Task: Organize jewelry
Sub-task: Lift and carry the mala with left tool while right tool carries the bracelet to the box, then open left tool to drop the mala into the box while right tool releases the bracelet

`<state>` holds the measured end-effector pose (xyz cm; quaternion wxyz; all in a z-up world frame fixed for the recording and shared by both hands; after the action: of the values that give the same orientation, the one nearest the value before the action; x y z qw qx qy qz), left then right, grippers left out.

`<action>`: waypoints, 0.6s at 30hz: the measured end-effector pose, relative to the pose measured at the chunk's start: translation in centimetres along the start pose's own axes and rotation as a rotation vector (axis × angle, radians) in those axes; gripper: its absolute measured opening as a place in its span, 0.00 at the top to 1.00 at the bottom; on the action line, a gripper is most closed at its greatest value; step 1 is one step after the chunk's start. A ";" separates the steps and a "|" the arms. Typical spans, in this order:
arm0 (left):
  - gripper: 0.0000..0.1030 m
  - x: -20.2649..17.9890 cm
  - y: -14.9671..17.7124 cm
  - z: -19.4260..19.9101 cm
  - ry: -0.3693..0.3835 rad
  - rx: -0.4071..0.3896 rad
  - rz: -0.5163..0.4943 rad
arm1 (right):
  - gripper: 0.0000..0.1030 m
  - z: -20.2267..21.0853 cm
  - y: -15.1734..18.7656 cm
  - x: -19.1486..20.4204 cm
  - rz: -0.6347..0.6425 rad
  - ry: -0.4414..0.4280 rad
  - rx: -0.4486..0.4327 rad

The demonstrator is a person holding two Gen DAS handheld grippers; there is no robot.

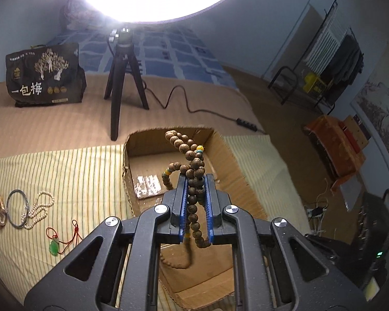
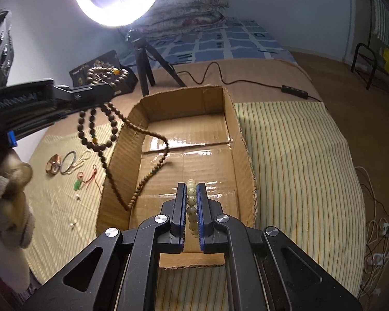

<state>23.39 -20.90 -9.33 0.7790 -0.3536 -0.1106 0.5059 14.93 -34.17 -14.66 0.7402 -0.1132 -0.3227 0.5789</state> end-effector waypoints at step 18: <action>0.69 -0.7 1.8 -1.0 -0.008 0.084 -0.067 | 0.82 -0.8 0.2 -0.2 -0.008 0.040 0.030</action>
<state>22.30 -21.49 -11.13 0.8092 -0.3146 -0.1043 0.4852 15.25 -34.13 -15.38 0.7504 -0.1124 -0.2996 0.5784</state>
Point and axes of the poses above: each gripper's, at about its wrist camera, not at the fingertips, and z roughly against the way its jaws point, x to its left, y to its underside, the point moved 4 cm from there along -z, roughly the way its jaws point, and after that the axes turned 13 degrees about -z, right-handed, at the moved point
